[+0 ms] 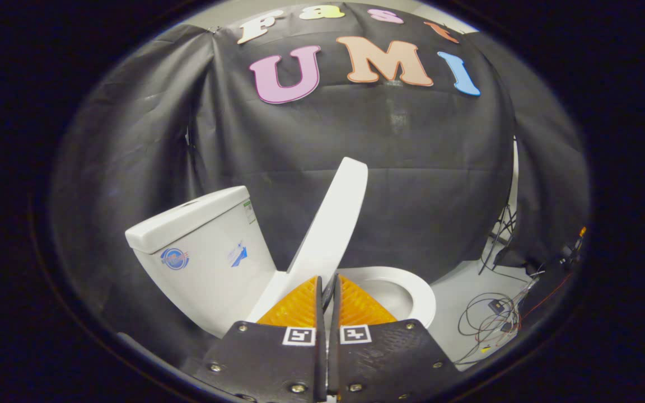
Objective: Open the toilet lid.
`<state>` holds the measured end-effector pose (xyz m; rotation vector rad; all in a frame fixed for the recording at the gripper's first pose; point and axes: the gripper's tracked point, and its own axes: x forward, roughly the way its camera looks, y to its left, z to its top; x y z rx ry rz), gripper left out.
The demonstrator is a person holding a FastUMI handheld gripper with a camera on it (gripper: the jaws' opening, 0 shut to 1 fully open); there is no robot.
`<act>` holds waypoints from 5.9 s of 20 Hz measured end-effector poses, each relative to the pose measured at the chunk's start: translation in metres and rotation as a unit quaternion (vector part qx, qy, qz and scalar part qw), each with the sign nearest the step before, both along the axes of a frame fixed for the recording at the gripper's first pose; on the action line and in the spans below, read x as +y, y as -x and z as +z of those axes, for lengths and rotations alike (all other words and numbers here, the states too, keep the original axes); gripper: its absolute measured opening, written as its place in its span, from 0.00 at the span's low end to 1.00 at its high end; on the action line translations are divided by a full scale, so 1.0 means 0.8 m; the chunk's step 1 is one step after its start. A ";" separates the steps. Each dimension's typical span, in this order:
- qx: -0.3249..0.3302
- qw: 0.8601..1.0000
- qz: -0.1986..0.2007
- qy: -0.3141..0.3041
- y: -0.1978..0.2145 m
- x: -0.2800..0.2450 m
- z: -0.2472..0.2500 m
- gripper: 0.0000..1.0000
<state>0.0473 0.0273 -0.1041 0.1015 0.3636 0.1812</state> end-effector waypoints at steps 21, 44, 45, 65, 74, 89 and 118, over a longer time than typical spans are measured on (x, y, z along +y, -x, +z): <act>-0.105 0.989 0.051 0.094 -0.018 0.050 0.041 0.02; -0.137 0.972 0.167 0.089 0.005 0.195 0.049 0.02; -0.136 0.971 0.176 0.087 0.007 0.202 0.049 0.03; -0.139 0.967 0.208 0.053 0.003 0.228 0.042 0.25; -0.129 0.969 0.207 0.028 0.009 0.213 0.046 0.88; -0.157 0.959 0.227 -0.060 0.042 0.140 0.109 0.99; -0.166 0.982 0.093 -0.007 0.021 -0.091 0.142 0.99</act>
